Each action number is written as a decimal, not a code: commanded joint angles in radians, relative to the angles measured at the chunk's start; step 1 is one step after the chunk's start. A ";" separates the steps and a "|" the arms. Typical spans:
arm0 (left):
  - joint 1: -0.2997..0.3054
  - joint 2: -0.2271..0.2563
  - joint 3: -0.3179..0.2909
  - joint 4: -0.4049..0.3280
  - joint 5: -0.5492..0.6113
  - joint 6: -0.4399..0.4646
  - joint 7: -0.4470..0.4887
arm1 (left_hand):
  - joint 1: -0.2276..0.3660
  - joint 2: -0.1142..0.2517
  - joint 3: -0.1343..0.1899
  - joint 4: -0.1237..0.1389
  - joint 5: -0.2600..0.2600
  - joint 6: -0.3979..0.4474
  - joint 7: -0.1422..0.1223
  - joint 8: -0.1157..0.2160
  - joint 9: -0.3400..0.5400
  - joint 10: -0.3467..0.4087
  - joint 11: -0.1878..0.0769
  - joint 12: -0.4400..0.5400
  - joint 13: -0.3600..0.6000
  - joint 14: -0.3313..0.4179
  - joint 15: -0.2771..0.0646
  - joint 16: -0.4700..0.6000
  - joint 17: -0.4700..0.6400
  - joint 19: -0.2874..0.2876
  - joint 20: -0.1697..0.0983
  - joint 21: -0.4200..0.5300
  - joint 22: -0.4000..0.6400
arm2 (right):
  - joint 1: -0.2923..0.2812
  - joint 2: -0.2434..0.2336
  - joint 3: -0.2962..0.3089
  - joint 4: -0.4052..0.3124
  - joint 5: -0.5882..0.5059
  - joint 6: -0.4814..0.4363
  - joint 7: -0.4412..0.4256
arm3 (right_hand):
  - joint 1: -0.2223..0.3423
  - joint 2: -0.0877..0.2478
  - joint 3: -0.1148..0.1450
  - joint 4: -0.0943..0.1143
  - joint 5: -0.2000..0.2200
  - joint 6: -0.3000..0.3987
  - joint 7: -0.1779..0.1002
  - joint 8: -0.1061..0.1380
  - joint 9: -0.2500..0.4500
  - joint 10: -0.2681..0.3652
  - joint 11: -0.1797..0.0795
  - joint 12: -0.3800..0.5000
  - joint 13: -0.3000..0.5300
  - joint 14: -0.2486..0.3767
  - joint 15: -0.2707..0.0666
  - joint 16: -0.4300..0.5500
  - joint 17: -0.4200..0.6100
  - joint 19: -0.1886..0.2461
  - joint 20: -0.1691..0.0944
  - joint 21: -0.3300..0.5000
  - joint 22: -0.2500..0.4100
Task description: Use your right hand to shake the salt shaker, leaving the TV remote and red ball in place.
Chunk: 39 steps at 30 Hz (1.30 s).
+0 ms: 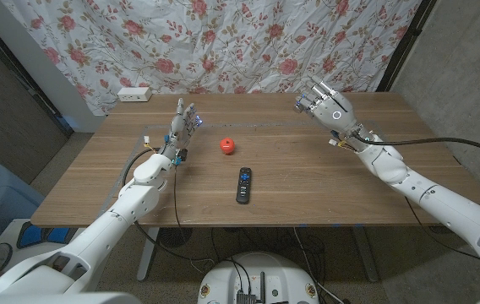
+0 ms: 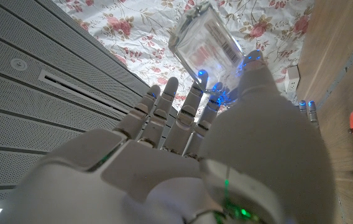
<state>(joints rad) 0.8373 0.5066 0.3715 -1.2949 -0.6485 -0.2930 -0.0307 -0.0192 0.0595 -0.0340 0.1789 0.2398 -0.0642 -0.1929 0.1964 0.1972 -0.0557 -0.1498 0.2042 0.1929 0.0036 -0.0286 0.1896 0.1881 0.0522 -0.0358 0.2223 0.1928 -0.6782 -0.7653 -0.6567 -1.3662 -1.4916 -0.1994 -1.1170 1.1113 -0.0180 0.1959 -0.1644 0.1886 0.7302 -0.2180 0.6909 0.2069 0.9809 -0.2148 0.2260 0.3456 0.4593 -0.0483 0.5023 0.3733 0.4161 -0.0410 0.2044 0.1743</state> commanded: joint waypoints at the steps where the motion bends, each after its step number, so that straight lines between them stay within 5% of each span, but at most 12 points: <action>1: 0.000 0.000 0.000 0.001 0.000 0.000 0.000 | 0.000 0.101 0.001 0.008 0.006 0.001 -0.007 0.005 0.006 0.003 -0.004 0.008 0.004 0.001 -0.104 0.005 0.006 0.010 -0.023 0.005 0.005 | -0.015 -0.006 -0.040 -0.014 0.002 0.042 0.000 | 0.133 0.123 0.003 0.002 0.006 0.007 -0.002 0.003 0.004 0.001 -0.007 0.002 0.004 0.005 -0.155 -0.002 0.005 0.003 -0.045 0.004 0.003; 19: 0.000 0.000 0.000 0.000 0.000 0.000 0.000 | 0.000 0.102 0.001 0.008 0.006 0.000 -0.006 0.004 0.006 0.000 -0.005 0.007 0.004 0.000 -0.105 0.005 0.006 0.010 -0.024 0.004 0.005 | -0.019 0.006 -0.100 -0.008 0.008 0.083 0.000 | 0.130 0.123 0.003 0.004 0.006 0.006 -0.003 0.001 0.003 -0.003 -0.007 -0.001 0.003 -0.002 -0.153 -0.007 0.004 -0.005 -0.047 0.001 0.003; 39: 0.000 0.000 0.000 0.001 0.000 0.000 0.000 | 0.000 0.102 0.001 0.008 0.006 0.000 -0.006 0.004 0.006 0.000 -0.006 0.007 0.004 0.001 -0.104 0.005 0.006 0.010 -0.023 0.005 0.005 | -0.024 0.005 -0.094 -0.014 0.022 0.091 0.000 | 0.130 0.127 0.003 0.006 0.007 0.010 -0.003 0.005 0.009 -0.005 -0.008 -0.002 0.003 -0.002 -0.153 -0.006 0.006 -0.005 -0.047 0.002 0.003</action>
<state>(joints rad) 0.8373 0.5066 0.3717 -1.2944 -0.6484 -0.2935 -0.0308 -0.0192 0.0595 -0.0340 0.1789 0.2398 -0.0642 -0.1929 0.1964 0.1973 -0.0557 -0.1498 0.2042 0.1929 0.0036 -0.0286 0.1896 0.1881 0.0522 -0.0358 0.2223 0.1928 -0.7006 -0.7626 -0.7613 -1.3788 -1.4770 -0.1047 -1.1169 1.1113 -0.0180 0.1958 -0.1644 0.1854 0.7300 -0.2180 0.6912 0.2131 0.9752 -0.2200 0.2156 0.3452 0.4593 -0.0483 0.4952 0.3733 0.4122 -0.0448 0.2044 0.1743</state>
